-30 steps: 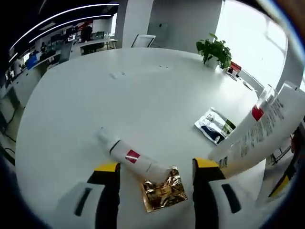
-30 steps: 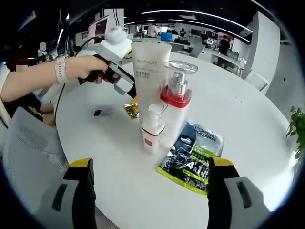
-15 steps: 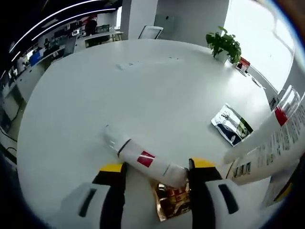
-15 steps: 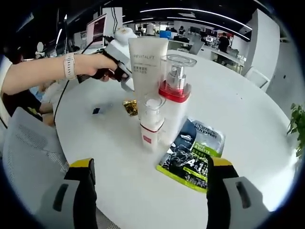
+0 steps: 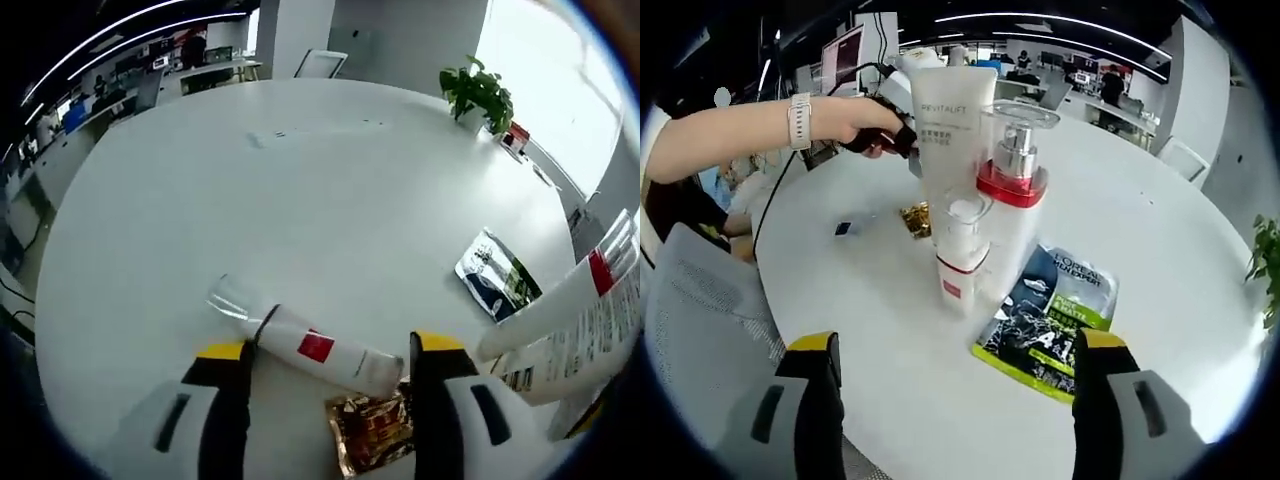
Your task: Arrange the skincare products in the storage area until every visible bottle or jar stands upright without overlapping.
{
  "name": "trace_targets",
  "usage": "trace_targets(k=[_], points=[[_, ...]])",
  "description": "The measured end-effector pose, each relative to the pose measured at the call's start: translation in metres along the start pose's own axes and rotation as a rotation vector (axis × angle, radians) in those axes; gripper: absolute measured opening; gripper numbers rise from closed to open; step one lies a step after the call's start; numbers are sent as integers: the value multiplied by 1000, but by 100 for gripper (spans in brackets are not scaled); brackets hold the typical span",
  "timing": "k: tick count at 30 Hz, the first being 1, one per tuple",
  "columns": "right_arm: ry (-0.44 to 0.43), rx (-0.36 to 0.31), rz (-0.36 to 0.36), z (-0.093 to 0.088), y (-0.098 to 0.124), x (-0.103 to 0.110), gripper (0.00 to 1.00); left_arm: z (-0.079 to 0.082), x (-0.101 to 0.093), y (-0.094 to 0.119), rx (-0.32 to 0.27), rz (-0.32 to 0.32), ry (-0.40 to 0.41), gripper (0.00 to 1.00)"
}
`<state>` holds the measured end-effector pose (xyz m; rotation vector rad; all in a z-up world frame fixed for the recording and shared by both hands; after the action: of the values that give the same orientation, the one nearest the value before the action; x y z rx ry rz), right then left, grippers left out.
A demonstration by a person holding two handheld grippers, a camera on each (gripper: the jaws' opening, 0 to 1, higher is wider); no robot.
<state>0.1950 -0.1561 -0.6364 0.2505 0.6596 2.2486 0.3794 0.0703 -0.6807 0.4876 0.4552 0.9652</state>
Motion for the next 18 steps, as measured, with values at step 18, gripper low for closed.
trace_targets(k=[18], points=[[-19, 24, 5, -9, -3, -1, 96, 4, 4, -16, 71, 58, -248, 46]])
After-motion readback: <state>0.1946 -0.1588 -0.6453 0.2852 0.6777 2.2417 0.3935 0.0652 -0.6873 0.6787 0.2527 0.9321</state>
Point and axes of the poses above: the point that each gripper's makers call its tool centre point, and the gripper's own axes: y roughly backward along the fingers, x roughly to its left, z roughly out of its top, the point moved 10 cm from there along y, roughly backward along the fingers, and after that the axes turned 15 degrees about -x, right-handed, at the moved point
